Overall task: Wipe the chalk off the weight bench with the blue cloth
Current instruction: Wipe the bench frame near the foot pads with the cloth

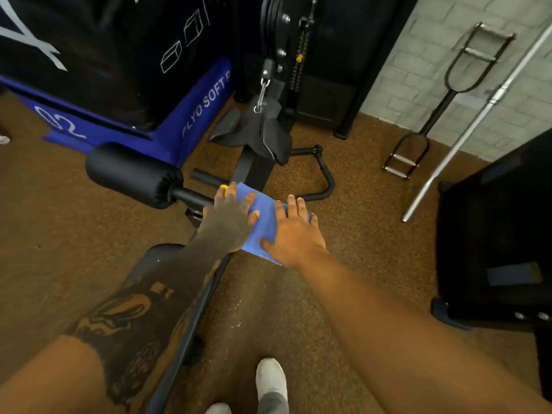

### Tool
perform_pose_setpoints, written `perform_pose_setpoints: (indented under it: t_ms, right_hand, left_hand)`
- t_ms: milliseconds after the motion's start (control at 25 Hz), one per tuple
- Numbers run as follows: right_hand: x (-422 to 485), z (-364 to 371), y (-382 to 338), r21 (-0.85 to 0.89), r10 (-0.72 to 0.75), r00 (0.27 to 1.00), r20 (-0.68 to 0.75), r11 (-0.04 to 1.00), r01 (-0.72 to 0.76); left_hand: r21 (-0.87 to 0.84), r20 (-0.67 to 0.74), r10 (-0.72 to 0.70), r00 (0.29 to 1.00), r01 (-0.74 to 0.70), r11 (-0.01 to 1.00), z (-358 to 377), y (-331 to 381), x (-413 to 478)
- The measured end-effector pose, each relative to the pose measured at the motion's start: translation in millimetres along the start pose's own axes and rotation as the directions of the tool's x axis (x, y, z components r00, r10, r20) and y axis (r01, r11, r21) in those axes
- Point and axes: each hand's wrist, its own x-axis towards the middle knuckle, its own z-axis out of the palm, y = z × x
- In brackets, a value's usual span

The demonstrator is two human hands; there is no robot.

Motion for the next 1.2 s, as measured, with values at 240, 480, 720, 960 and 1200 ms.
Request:
perform_pose_setpoints:
  t_ms: [240,480,720,960,1200]
  right_hand:
    - [15,12,-3,-0.024,0.012,1.000,0.017,1.000,-0.012]
    - [12,17,-1,-0.050,-0.035,0.999,-0.020,0.998,0.034]
    - [11,20,-7,-0.051,-0.060,0.998,-0.032,0.997,0.058]
    - [16,11,-14,-0.035,-0.114,0.993,-0.018,0.993,0.113]
    - [5,0,-61,-0.010,-0.254,0.967,-0.036,0.967,0.254]
  left_hand:
    - [-0.143,0.016,-0.108,0.994,0.109,0.984,19,-11,17]
    - [-0.080,-0.034,-0.180,0.983,0.177,0.981,9,2,13]
    - [-0.026,-0.191,-0.187,0.964,0.185,0.982,4,10,6]
    - [-0.506,-0.254,-0.208,0.945,0.053,0.861,-14,-2,-8]
    - [-0.603,-0.246,-0.214,0.945,0.023,0.797,-42,-50,-28]
